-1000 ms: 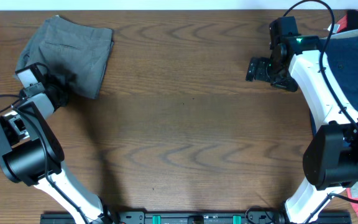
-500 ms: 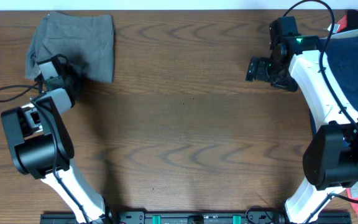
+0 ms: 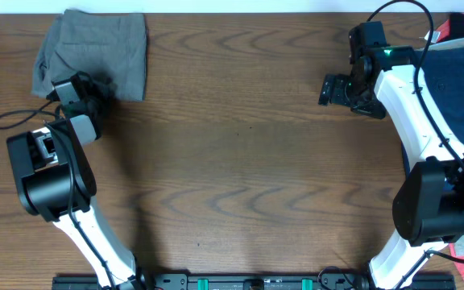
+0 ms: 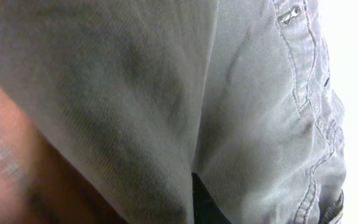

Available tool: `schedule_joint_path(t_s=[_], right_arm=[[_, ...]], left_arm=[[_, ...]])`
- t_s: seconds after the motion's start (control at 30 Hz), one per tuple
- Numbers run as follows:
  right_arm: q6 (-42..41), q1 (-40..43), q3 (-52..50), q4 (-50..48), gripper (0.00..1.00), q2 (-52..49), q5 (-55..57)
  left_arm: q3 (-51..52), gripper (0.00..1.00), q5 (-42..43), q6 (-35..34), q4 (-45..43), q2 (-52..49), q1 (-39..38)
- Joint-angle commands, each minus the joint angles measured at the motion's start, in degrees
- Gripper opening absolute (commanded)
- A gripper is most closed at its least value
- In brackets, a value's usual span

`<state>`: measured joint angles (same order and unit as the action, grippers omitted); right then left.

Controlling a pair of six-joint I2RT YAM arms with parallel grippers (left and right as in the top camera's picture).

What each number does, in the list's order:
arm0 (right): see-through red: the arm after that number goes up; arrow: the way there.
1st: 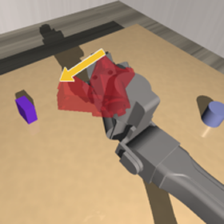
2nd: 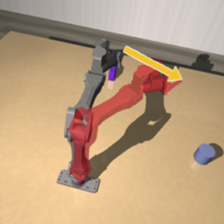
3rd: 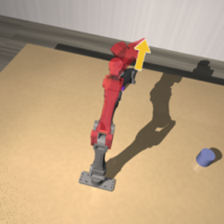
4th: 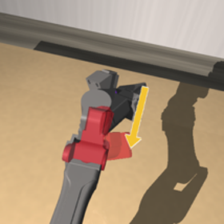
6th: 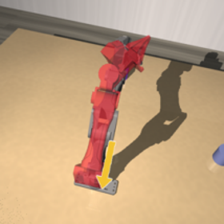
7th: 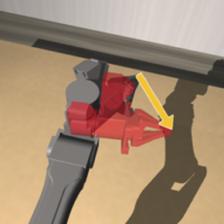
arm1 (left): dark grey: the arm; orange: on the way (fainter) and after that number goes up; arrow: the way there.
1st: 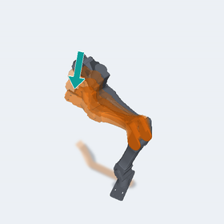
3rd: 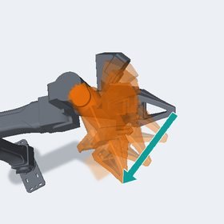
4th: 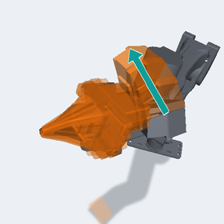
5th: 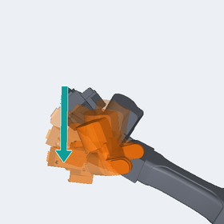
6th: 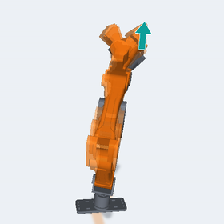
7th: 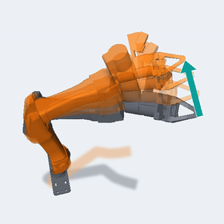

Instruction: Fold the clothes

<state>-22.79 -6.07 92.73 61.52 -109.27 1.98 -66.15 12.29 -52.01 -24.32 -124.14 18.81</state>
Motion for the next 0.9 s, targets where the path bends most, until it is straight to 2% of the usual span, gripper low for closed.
schedule_joint_path(t_s=[0.0,0.1,0.2,0.27,0.3,0.47,0.63,0.87], right_arm=[[0.55,0.00,0.20,-0.02,0.99,0.20,0.59],[0.55,0.00,0.20,-0.02,0.99,0.20,0.59],[0.55,0.00,0.20,-0.02,0.99,0.20,0.61],[0.55,0.00,0.20,-0.02,0.99,0.20,0.59],[0.55,0.00,0.20,-0.02,0.99,0.20,0.59],[0.55,0.00,0.20,-0.02,0.99,0.20,0.61],[0.55,0.00,0.20,-0.02,0.99,0.20,0.61],[0.55,0.00,0.20,-0.02,0.99,0.20,0.59]], left_arm=[[-1.46,0.07,0.74,1.62,1.01,-4.42,-0.11],[-2.12,0.08,0.50,1.64,0.98,-4.90,-0.31],[-2.82,0.17,0.52,1.64,0.81,-4.90,-0.37],[-3.21,0.30,0.59,1.64,0.83,-4.90,-0.37],[-3.34,0.32,0.55,1.64,0.83,-4.90,-0.37],[-3.80,0.33,0.50,5.55,0.83,-4.90,-0.37],[-3.87,0.57,1.07,8.57,0.87,-4.87,-0.35],[-3.87,0.59,3.56,11.93,4.15,-1.09,0.46]])
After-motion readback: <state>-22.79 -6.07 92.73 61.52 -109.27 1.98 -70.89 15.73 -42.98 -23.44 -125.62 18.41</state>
